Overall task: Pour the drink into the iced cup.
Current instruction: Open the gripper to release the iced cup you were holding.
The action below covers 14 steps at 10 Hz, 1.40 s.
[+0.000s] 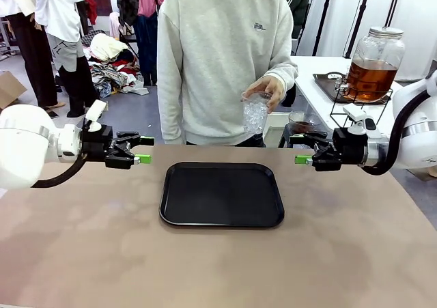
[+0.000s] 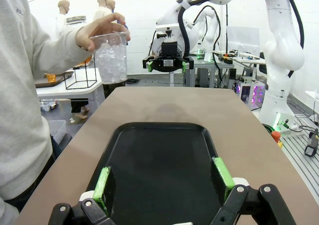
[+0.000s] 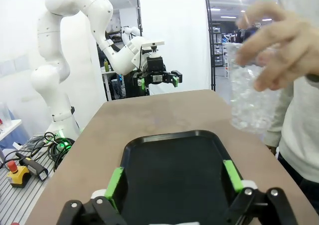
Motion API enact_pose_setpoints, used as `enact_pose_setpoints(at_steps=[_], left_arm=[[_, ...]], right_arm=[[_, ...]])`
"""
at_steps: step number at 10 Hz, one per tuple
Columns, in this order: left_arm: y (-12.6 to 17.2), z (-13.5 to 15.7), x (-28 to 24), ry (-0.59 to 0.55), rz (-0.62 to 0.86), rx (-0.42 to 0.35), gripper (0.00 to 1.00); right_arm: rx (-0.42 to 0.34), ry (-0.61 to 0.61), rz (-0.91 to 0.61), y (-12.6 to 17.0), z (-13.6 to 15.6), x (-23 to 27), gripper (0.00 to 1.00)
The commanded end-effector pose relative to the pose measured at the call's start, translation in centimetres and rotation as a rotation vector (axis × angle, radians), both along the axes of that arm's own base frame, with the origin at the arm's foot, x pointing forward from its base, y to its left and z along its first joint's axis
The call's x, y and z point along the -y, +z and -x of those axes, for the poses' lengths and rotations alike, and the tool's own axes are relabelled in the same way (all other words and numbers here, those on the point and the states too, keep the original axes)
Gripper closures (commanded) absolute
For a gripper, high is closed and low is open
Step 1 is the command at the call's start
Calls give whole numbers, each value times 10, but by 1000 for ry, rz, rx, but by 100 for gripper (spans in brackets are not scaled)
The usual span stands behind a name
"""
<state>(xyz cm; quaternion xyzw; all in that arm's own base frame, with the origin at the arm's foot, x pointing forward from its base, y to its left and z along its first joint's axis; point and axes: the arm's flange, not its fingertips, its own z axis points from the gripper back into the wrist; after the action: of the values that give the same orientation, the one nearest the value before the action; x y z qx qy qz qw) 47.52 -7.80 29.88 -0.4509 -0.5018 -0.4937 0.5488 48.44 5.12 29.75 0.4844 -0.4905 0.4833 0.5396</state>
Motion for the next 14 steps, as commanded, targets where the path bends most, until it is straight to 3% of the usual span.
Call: enact_pose_setpoints(at_steps=[1, 14], left_arm=[[2, 0, 1, 3, 0, -2, 0], [2, 0, 1, 3, 0, -2, 0]], right_arm=[[5, -3, 6, 2, 0, 0, 0], [5, -3, 6, 2, 0, 0, 0]])
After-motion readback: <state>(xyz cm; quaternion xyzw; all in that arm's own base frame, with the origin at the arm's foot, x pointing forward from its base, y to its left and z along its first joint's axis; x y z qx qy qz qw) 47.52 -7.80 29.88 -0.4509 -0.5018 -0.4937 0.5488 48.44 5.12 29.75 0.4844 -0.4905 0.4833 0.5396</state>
